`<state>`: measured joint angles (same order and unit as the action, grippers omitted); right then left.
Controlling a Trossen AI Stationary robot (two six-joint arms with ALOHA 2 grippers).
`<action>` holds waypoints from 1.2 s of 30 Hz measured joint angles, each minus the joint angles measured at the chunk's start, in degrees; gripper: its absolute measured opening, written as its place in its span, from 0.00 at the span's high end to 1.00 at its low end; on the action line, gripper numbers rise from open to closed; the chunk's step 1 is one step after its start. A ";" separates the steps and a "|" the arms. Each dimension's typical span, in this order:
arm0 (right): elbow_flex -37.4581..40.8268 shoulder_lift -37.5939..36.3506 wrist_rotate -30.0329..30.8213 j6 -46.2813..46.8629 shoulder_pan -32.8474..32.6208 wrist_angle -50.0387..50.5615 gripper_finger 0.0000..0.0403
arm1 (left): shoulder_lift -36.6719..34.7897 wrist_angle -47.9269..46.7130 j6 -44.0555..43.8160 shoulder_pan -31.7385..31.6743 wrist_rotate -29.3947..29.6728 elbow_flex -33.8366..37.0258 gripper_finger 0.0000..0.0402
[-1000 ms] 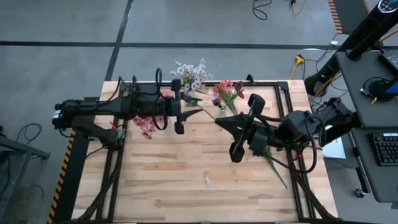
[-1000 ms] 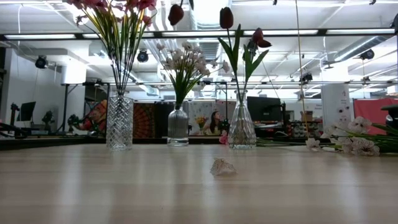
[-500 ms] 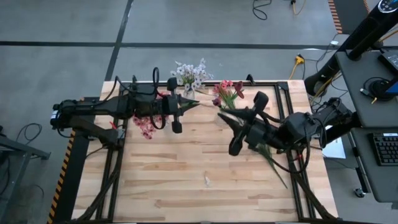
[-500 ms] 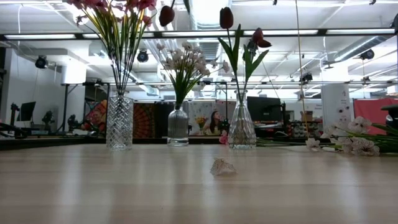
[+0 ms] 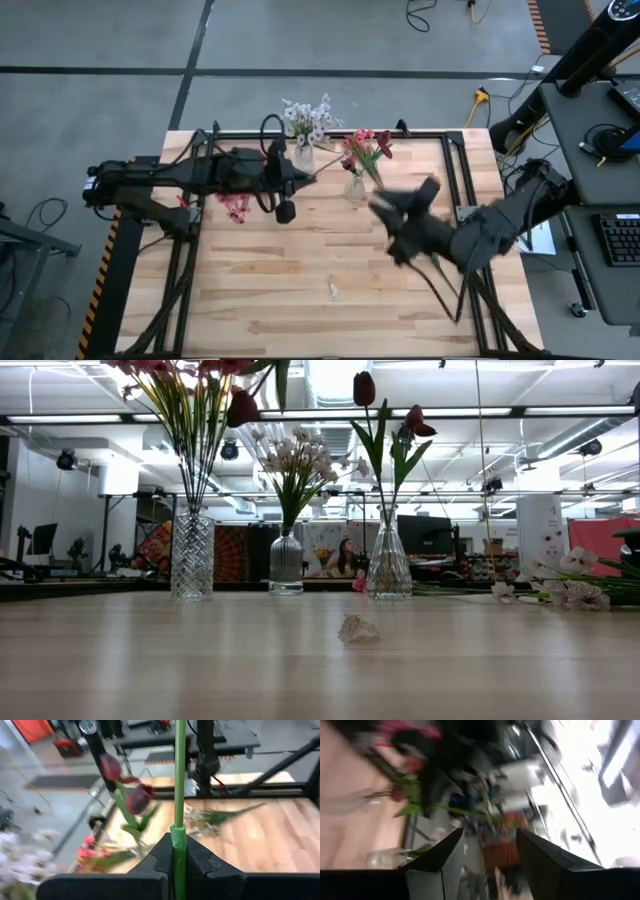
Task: Sort flowers into vase by color
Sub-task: Put the red tulip into the bottom right transparent vase
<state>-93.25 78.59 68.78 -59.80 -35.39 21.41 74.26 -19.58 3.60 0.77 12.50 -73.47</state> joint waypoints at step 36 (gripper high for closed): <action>-3.02 17.95 4.38 -22.95 5.73 -0.23 0.59 | 3.46 -0.61 -38.52 2.13 -27.05 0.00 0.98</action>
<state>-96.27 96.54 73.16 -82.75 -29.67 21.18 77.72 -20.19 -34.92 2.91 -14.55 -73.47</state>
